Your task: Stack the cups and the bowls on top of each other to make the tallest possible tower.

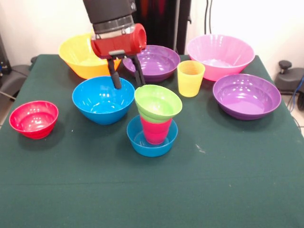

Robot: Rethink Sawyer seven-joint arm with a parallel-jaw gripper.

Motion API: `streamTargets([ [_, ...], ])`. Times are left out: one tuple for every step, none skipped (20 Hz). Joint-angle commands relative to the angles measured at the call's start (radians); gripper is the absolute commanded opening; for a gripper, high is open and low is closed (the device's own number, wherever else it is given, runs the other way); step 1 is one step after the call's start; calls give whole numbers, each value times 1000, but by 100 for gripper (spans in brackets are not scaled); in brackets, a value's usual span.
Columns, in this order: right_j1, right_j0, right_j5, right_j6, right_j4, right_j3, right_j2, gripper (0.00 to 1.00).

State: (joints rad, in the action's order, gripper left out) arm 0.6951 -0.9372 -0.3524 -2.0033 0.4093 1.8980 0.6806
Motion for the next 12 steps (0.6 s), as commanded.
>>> streamTargets([
  [35,23,-118,92,61,26,-21,100],
  [42,23,-121,90,61,28,-20,100],
  [49,25,-124,86,62,31,-26,100],
  [58,26,-132,86,58,30,-24,100],
  [74,24,-149,88,51,36,-23,100],
  [89,21,-167,97,47,34,-22,100],
  [103,18,-186,105,44,32,-20,100],
  [111,19,-199,108,43,28,-22,100],
  [121,27,-208,110,56,16,-37,100],
  [131,35,-217,113,69,5,-51,100],
  [127,45,-218,112,95,-13,-75,100],
  [117,44,-216,113,108,-21,-84,100],
])
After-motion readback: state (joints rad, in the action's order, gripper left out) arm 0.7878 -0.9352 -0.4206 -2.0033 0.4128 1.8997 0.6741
